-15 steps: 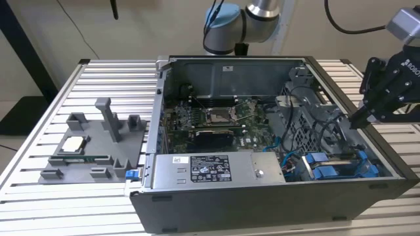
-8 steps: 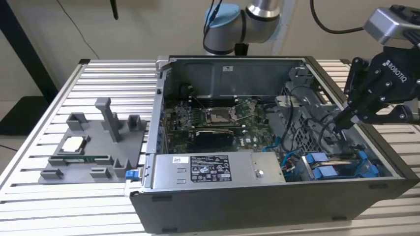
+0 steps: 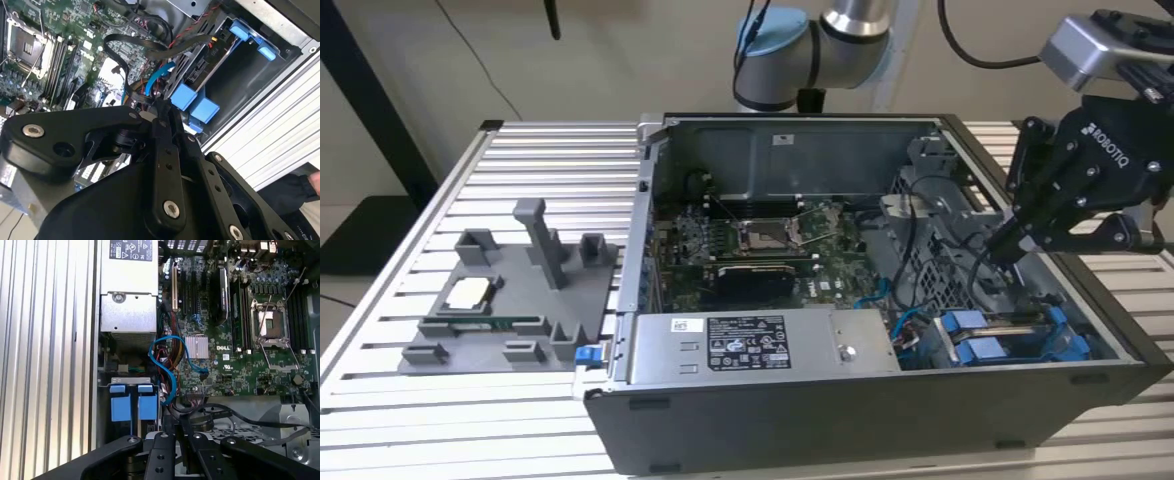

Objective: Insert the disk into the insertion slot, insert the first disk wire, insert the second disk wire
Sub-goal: 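Insert the second disk wire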

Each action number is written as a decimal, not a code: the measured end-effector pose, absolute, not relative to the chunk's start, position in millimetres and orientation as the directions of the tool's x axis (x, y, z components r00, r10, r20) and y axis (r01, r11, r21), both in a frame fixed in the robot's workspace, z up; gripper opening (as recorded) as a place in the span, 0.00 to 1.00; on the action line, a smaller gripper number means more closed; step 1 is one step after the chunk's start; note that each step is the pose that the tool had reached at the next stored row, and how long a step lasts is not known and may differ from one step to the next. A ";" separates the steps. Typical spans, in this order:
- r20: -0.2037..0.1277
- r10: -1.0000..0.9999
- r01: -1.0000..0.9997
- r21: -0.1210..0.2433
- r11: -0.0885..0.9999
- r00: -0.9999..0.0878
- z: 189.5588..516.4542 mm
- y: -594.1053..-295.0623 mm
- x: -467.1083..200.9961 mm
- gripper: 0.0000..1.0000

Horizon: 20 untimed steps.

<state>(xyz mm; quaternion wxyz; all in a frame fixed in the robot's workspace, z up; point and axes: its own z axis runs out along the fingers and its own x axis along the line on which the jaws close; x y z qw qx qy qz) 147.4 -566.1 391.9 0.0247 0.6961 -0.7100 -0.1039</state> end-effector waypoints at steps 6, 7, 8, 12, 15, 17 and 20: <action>-0.110 -0.994 -0.983 0.182 0.009 -0.030 390.8 -568.6 147.4 0.16; -0.110 -0.994 -0.983 0.182 0.009 -0.030 390.4 -569.1 147.4 0.16; -0.110 -0.994 -0.983 0.182 0.009 -0.030 390.0 -569.4 147.5 0.16; -0.110 -0.994 -0.983 0.182 0.009 -0.030 388.1 -570.4 147.5 0.16; -0.109 -0.994 -0.983 0.182 0.009 -0.030 386.5 -570.8 147.4 0.16; -0.109 -0.994 -0.983 0.182 0.009 -0.030 386.4 -570.9 147.4 0.16; -0.110 -0.994 -0.983 0.182 0.009 -0.030 386.2 -570.9 147.4 0.16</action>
